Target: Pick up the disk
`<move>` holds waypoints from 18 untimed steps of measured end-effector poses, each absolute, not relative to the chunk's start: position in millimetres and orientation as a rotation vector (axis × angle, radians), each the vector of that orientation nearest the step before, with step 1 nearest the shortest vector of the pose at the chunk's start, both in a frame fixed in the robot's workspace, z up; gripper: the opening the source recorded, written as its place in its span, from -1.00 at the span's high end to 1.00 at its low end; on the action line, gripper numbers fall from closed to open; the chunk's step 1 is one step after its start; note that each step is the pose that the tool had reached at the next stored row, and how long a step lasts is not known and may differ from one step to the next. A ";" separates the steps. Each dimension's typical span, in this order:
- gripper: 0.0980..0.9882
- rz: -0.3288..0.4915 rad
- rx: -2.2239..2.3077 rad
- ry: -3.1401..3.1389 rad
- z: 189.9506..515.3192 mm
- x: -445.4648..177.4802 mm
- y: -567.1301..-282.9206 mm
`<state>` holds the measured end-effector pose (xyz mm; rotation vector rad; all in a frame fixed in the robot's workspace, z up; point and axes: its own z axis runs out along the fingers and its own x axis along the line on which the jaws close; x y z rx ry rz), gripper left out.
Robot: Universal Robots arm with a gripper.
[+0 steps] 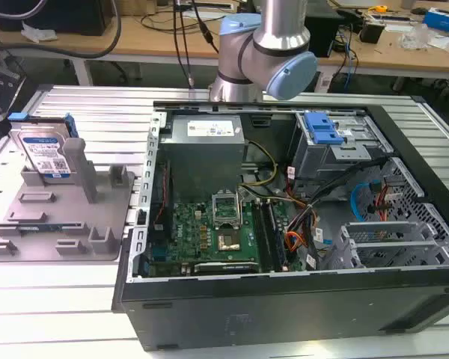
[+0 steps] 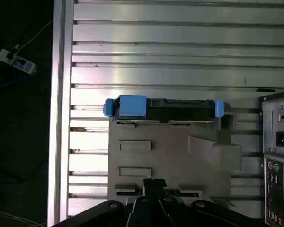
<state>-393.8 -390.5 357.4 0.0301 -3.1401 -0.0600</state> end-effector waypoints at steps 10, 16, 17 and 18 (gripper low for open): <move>0.98 -0.060 0.030 -3.140 357.4 -393.8 -390.5; 0.98 -0.060 0.114 -3.137 357.3 -393.9 -390.5; 0.98 -0.059 0.190 -3.132 357.3 -393.8 -390.5; 0.98 -0.059 0.238 -3.129 357.2 -393.8 -390.5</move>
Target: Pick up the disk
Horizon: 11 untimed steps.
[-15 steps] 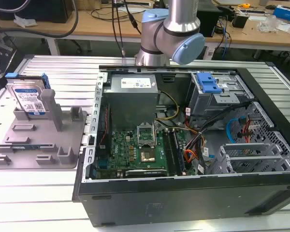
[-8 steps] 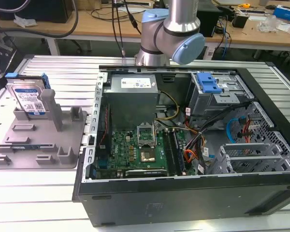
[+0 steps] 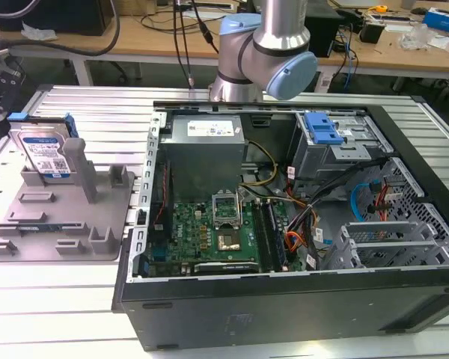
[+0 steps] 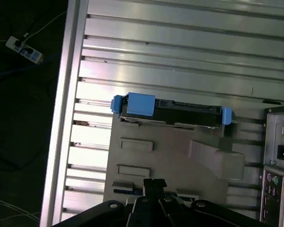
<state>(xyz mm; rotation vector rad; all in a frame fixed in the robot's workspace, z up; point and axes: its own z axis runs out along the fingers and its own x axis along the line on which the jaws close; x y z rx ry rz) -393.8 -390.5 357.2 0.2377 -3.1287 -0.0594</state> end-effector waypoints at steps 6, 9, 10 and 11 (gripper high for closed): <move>0.98 -0.059 0.497 -3.095 357.1 -393.8 -390.5; 0.98 -0.058 0.625 -3.070 357.1 -393.8 -390.5; 0.96 -0.058 0.653 -3.064 357.1 -393.8 -390.5; 0.84 -0.058 0.699 -3.053 357.0 -393.8 -390.5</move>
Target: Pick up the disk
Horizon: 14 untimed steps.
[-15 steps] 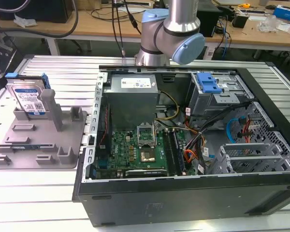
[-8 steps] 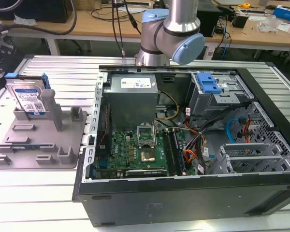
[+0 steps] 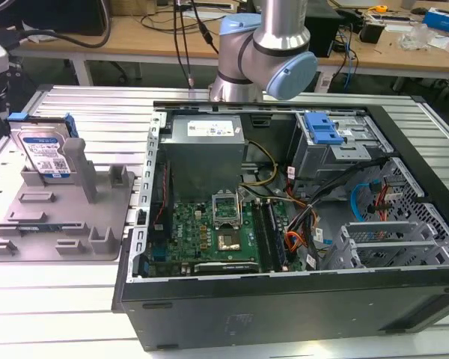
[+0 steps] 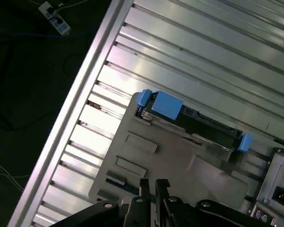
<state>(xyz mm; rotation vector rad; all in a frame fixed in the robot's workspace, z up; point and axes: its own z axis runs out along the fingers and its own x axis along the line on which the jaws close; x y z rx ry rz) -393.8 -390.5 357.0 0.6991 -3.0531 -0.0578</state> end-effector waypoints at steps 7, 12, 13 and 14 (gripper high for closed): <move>0.00 -0.055 1.107 -2.924 356.9 -393.8 -390.6; 0.00 -0.053 1.341 -2.822 356.7 -393.8 -390.5; 0.00 -0.053 1.395 -2.795 356.6 -393.8 -390.5; 0.00 -0.052 1.437 -2.773 356.5 -393.8 -390.5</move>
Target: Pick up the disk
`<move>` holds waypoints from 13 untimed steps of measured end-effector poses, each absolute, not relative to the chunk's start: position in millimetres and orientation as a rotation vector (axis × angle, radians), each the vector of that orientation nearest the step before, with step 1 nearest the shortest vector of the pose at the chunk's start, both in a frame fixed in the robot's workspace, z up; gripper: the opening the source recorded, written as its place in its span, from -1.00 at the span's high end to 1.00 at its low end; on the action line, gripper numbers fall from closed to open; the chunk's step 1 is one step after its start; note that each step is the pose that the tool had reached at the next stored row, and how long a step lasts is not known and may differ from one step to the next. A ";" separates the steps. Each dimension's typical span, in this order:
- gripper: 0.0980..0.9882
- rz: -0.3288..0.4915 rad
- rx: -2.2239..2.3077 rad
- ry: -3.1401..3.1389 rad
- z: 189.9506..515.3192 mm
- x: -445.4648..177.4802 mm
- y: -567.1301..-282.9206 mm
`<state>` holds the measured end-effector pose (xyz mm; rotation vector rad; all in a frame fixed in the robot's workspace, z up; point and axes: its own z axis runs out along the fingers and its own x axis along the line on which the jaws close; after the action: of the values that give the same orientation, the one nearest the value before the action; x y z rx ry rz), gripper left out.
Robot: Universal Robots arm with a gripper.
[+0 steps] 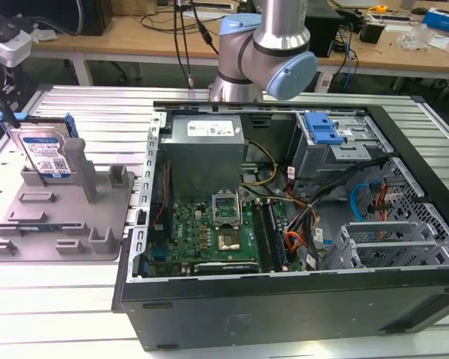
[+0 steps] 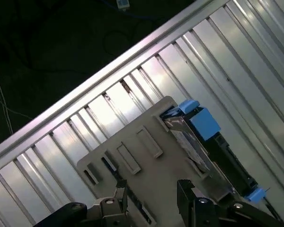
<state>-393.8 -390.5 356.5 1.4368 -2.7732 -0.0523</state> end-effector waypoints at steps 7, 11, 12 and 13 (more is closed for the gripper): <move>0.00 -0.049 1.715 -2.606 356.2 -393.8 -390.5; 0.00 -0.047 1.873 -2.493 356.0 -393.8 -390.5; 0.00 -0.046 1.894 -2.476 356.0 -393.8 -390.5; 0.00 -0.046 1.932 -2.446 356.0 -393.8 -390.5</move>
<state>-393.8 -390.5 356.0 1.9322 -2.4464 -0.0459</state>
